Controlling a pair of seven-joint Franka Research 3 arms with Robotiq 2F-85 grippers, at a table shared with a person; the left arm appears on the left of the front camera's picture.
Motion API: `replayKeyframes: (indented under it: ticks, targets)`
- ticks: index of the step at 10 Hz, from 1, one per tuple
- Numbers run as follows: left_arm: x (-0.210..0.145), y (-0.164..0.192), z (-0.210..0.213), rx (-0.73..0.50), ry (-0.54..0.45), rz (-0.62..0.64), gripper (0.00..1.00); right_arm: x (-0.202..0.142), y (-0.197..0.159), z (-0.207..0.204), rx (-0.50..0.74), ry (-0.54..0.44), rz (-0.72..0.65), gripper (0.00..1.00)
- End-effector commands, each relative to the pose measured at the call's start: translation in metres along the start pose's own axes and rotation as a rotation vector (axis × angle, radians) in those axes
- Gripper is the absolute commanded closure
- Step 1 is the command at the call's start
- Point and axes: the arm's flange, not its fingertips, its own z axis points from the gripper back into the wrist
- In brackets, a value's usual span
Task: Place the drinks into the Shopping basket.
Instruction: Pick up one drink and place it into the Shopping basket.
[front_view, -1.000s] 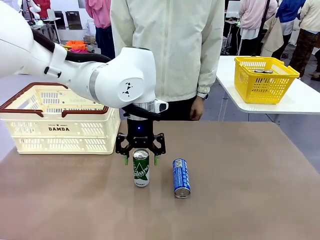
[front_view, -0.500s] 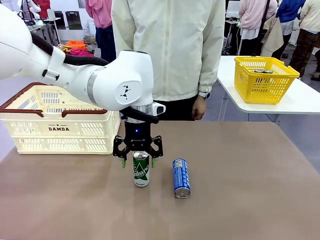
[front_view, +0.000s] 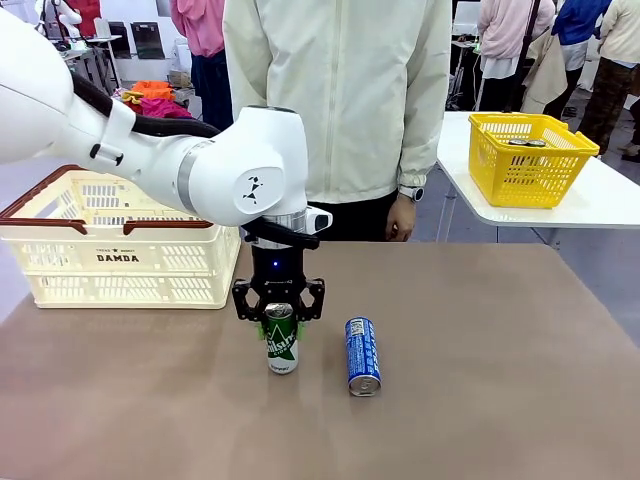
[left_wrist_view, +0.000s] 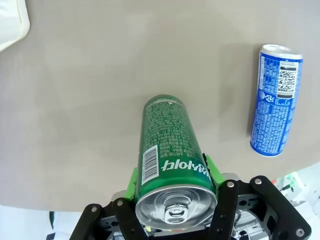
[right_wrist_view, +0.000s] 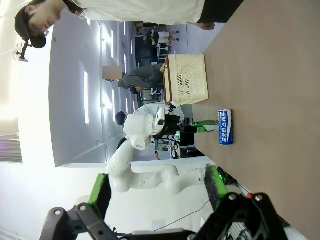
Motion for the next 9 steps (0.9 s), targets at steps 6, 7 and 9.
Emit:
replayKeyframes:
  ticks: [6, 7, 9]
  targets:
    - [-0.003, -0.002, 0.016, 0.04, -0.078, -0.023, 1.0, -0.001, 0.004, 0.002, -0.005, 0.011, -0.002, 0.0]
    - [-0.008, 0.006, 0.046, 0.044, -0.144, -0.024, 1.0, -0.001, 0.004, 0.002, -0.005, 0.011, -0.002, 0.0]
    - [-0.007, 0.046, 0.151, -0.022, -0.212, -0.005, 1.0, -0.001, 0.004, 0.002, -0.005, 0.011, -0.002, 0.0]
